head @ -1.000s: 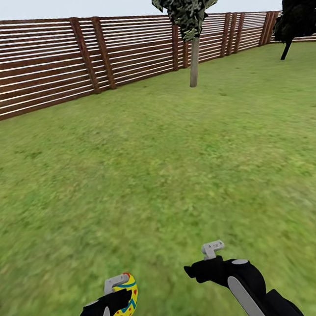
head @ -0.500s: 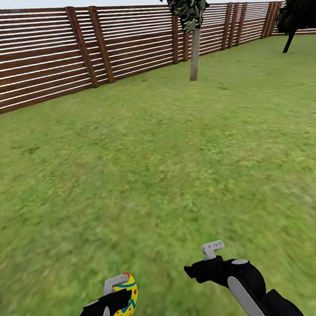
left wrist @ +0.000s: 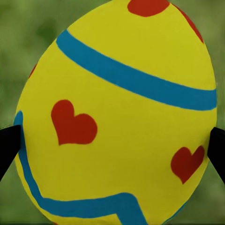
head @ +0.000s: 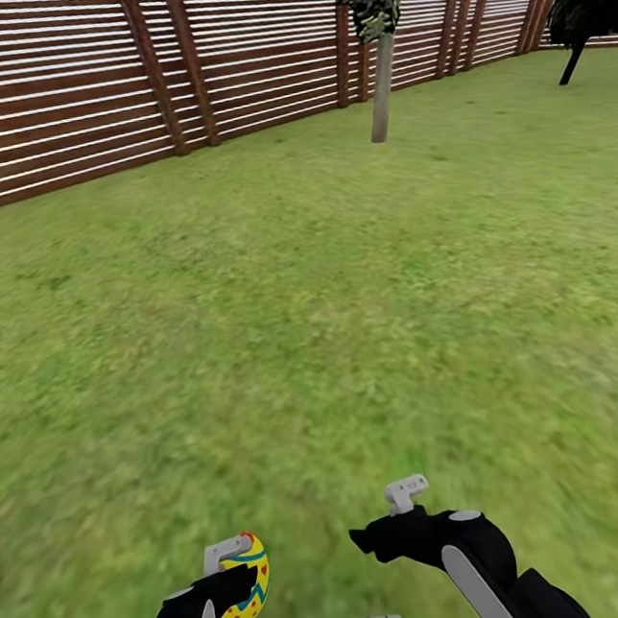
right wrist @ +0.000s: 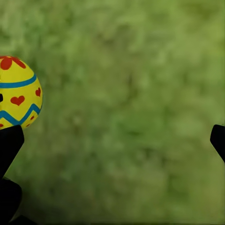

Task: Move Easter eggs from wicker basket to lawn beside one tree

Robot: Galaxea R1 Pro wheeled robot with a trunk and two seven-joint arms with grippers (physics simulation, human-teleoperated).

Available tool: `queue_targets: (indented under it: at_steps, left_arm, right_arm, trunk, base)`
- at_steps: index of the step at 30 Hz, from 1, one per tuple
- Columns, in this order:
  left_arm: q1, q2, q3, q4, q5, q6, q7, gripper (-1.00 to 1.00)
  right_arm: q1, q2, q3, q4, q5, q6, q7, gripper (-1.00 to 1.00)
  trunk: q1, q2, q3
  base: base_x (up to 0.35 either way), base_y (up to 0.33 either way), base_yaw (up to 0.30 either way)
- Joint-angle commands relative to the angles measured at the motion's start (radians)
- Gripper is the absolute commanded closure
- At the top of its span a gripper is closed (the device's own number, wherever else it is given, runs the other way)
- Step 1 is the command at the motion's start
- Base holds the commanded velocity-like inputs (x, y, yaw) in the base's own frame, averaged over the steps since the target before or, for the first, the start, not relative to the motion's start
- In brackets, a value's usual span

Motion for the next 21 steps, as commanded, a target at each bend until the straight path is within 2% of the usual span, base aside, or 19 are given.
queue_targets:
  at_steps: [1,21]
  left_arm:
    - [0.0,-0.001,0.003,-0.002,0.002,0.005,0.0,1.0]
    - [0.001,-0.001,0.003,-0.002,0.003,0.005,0.003,1.0]
  right_arm:
    - [-0.001,-0.001,0.003,-0.001,-0.01,0.002,-0.01,-1.0]
    - [-0.001,0.0,0.005,-0.001,-0.008,0.002,-0.009,-1.0]
  trunk:
    - [0.0,-0.001,-0.005]
    - [0.009,-0.005,-0.078]
  base:
    - [0.0,0.0,0.0]
    - [0.0,0.0,0.0]
